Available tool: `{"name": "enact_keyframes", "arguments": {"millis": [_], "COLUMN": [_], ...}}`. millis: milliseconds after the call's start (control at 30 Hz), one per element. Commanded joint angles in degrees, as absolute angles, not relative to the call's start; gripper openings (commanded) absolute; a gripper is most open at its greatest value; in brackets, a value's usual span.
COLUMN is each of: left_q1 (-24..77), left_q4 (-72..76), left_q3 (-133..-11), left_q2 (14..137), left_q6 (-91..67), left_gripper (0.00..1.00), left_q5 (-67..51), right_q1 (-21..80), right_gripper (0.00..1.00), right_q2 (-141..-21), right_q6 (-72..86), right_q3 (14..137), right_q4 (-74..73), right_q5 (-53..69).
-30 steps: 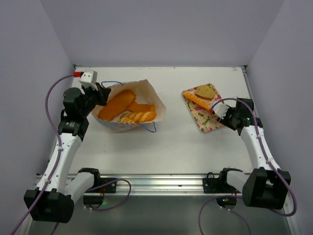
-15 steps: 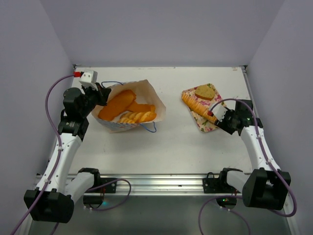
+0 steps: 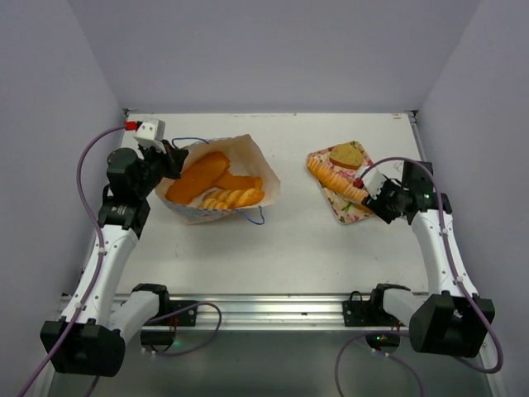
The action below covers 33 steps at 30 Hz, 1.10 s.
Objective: Take the fake bread out of the paper bag
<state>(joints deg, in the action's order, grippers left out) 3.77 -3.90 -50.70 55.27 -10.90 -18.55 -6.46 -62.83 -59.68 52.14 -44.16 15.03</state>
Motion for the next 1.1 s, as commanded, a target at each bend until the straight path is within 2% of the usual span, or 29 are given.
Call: {"name": "enact_keyframes", "arguments": {"millis": [0,200,400,500,667,767,900,1067], "left_q1": [3.5,3.5,3.5,3.5,3.5,3.5,3.5,3.5], "left_q4": [-3.5,-2.3,1.4,2.5,2.6,2.7,2.8,4.3], "left_q3": [-50.2,-49.0,-46.1,-44.5,-44.0,-44.6,-47.4,-48.6], "left_q2": [54.9,54.8,53.4,52.4,50.7,49.6,49.3,49.5], "left_q6": [-10.5,-8.0,-4.7,-3.3,-3.4,-4.8,-8.5,-11.9], "left_gripper": [0.00,0.00,0.00,0.00,0.00,0.00,0.00,0.00], "left_q5": [-20.8,-22.8,-25.2,-27.7,-30.1,-30.1,-29.3,-30.7], "right_q1": [-6.8,-6.6,-2.6,6.0,21.5,29.9,43.1,52.7], "right_gripper": [0.51,0.48,0.45,0.44,0.43,0.43,0.41,0.40], "right_q2": [-60.8,-59.5,-63.2,-64.2,-66.4,-69.7,-72.1,-73.9], "right_q6": [-57.7,-54.7,-49.9,-48.3,-46.8,-46.6,-47.0,-45.5], "right_q3": [57.0,65.9,82.2,90.2,96.8,98.3,96.7,92.3], "right_q4": [-47.8,-53.6,-60.0,-61.7,-64.2,-63.2,-62.0,-58.2], "right_q5": [20.6,27.8,38.6,37.7,38.8,36.0,25.4,12.9]}}
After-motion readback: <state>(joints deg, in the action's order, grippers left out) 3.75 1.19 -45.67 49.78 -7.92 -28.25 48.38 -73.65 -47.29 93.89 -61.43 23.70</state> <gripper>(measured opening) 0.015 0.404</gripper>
